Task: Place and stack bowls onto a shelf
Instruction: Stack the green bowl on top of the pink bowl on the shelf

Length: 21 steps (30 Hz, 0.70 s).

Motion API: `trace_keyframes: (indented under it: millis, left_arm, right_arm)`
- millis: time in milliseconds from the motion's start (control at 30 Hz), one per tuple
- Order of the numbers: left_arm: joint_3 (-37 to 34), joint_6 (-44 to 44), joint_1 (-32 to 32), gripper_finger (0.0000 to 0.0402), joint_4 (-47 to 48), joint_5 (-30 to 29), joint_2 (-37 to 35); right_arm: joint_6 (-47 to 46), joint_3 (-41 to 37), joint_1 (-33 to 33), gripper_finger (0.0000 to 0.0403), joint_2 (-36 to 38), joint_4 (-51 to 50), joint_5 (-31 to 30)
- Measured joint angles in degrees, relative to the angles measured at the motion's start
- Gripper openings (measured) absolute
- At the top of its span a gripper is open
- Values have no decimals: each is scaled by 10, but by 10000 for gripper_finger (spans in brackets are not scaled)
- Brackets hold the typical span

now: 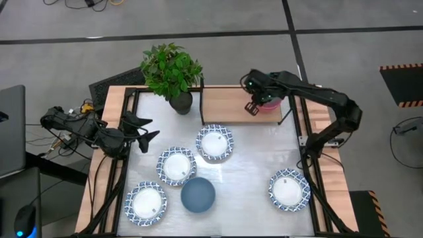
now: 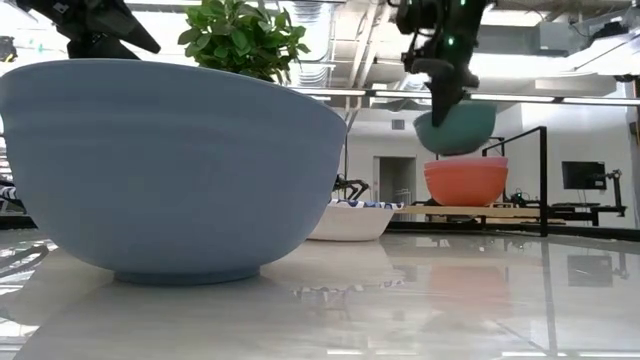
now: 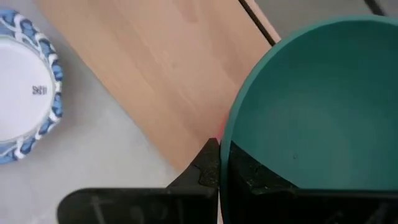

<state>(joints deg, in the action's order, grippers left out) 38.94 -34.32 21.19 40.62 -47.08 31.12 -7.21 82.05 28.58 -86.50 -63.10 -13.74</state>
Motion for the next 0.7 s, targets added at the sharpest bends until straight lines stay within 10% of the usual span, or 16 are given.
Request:
trace_keyframes:
  millis: [700]
  left_arm:
    - [0,-9,0,293,2,-3,0]
  right_arm:
    - [27,-86,74,46,0,91,67]
